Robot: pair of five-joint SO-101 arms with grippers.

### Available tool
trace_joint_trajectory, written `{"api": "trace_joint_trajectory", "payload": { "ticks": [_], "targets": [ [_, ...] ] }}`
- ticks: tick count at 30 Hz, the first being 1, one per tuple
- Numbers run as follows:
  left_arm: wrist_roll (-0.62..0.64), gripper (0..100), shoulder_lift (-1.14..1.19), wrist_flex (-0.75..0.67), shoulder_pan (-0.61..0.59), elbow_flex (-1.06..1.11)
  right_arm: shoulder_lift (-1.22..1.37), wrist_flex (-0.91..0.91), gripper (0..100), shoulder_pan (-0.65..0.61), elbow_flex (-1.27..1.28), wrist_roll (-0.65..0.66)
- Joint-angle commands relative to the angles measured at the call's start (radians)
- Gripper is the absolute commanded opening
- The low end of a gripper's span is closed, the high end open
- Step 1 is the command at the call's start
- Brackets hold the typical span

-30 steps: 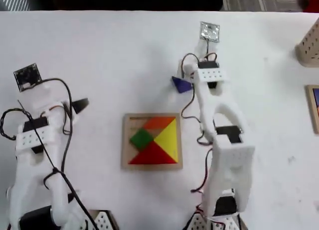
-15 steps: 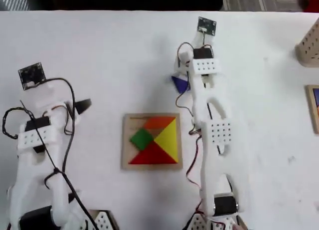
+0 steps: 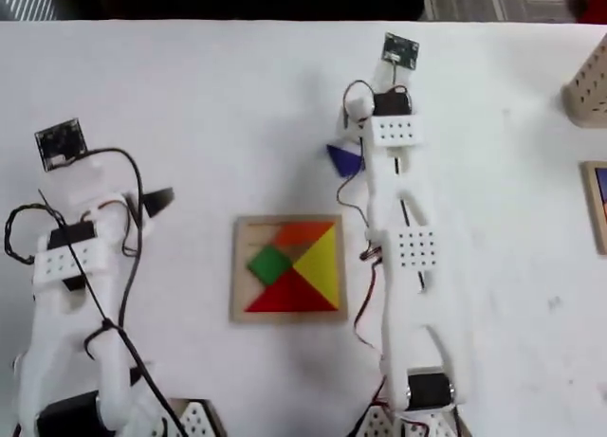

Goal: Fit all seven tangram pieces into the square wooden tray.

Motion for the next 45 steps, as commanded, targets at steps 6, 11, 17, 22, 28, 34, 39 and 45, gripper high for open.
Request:
{"api": "trace_joint_trajectory", "payload": {
  "ticks": [6,11,17,22,28,34,39,45],
  "targets": [
    [-0.014,38,-0.042,-0.017,0.013,-0.025,-0.033,0.131,2.0,-0.012,-0.002,0.269],
    [-0.014,38,-0.042,-0.017,0.013,-0.025,-0.068,0.243,2.3,0.039,-0.003,0.299],
    [-0.014,38,-0.042,-0.02,0.015,-0.025,-0.199,0.294,2.6,0.031,-0.005,0.276],
    [-0.014,38,-0.042,-0.021,0.015,-0.025,-0.245,0.303,3.6,0.013,-0.003,0.222],
    [-0.015,38,-0.042,-0.023,0.015,-0.023,-0.162,0.209,24.6,0.005,-0.003,0.433],
    [-0.015,38,-0.042,-0.023,0.025,-0.021,-0.11,0.134,26.3,-0.022,-0.003,0.425],
    [-0.017,38,-0.042,-0.023,0.025,-0.021,-0.099,0.081,26.3,-0.09,-0.002,0.358],
    [-0.017,38,-0.042,-0.023,0.022,-0.021,-0.045,0.081,26.2,-0.051,0.008,0.43]
  ]
}}
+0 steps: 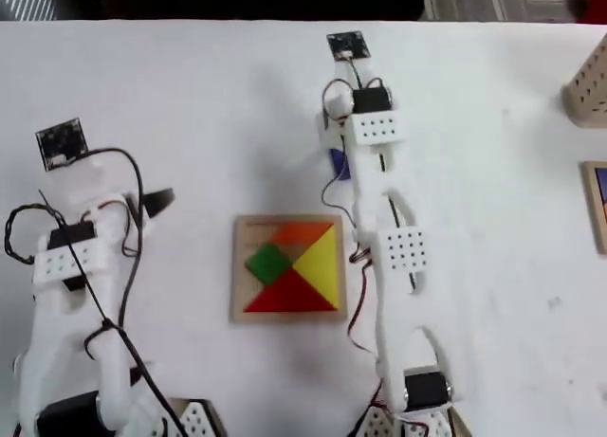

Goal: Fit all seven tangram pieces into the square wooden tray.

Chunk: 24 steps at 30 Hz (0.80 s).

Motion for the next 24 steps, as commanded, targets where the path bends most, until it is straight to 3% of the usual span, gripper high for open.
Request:
{"api": "trace_joint_trajectory", "payload": {
  "ticks": [1,6,20,24],
  "targets": [
    [-0.009,38,-0.042,-0.023,0.022,-0.021,0.022,-0.015,26.2,0.035,-0.006,0.092],
    [-0.009,38,-0.042,-0.023,0.022,-0.021,0.041,0.038,26.1,0.027,-0.017,0.233],
    [-0.009,38,-0.042,-0.021,0.021,-0.021,0.041,0.028,2.2,0.048,-0.017,0.244],
    [-0.009,38,-0.042,-0.021,0.021,-0.02,0.018,0.064,1.9,0.048,-0.018,0.239]
  ]
}}
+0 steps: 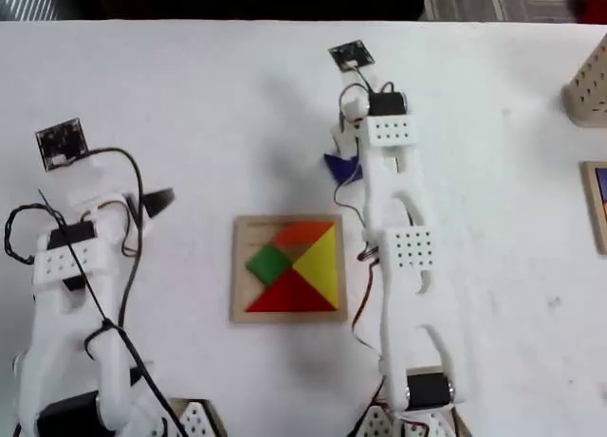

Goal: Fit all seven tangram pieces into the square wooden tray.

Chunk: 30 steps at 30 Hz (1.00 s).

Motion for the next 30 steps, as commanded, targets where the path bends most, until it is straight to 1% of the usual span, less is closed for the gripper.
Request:
{"api": "trace_joint_trajectory", "payload": {
  "ticks": [1,5,9,15,19,23,30],
  "targets": [
    [-0.009,38,-0.042,-0.021,0.021,-0.02,-0.045,0.061,1.9,0.004,-0.008,0.006],
    [-0.009,38,-0.042,-0.023,0.021,-0.02,-0.147,0.137,1.9,-0.012,-0.008,0.005],
    [-0.009,38,-0.042,-0.025,0.022,-0.02,-0.248,0.229,1.9,-0.03,-0.008,-0.054],
    [-0.009,38,-0.039,-0.025,0.024,-0.023,-0.337,0.24,1.9,-0.039,0.035,-0.071],
    [-0.009,38,-0.038,-0.025,0.024,-0.025,-0.433,0.242,1.9,-0.088,0.238,-0.071],
    [-0.009,38,-0.038,-0.026,0.024,-0.026,-0.602,0.236,1.9,-0.148,0.488,-0.072],
    [-0.009,38,-0.038,-0.026,0.024,-0.026,-0.863,0.196,1.9,-0.225,0.85,-0.064]
  ]
}}
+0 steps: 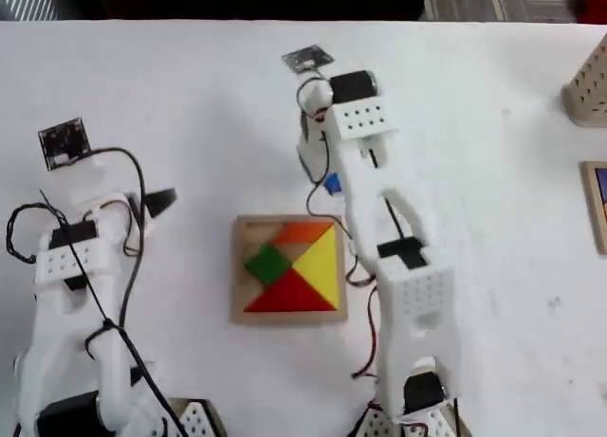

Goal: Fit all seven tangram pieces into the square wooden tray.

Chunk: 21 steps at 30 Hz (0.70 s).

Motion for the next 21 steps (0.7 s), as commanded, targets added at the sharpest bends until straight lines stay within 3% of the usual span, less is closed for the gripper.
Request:
{"api": "trace_joint_trajectory", "payload": {
  "ticks": [1,9,14,21],
  "targets": [
    [-0.009,38,-0.038,-0.026,0.015,-0.026,-0.174,-0.045,1.9,-0.05,0.173,-0.003],
    [-0.009,38,-0.041,-0.026,0.012,-0.025,-0.467,-0.351,1.9,-0.17,0.736,0.015],
    [-0.009,38,-0.041,-0.026,0.012,-0.025,-0.622,-0.555,1.9,-0.18,1.017,-0.226],
    [-0.009,38,-0.039,-0.026,0.012,-0.025,-0.707,-0.648,2.3,-0.186,1.137,-0.408]
  ]
}}
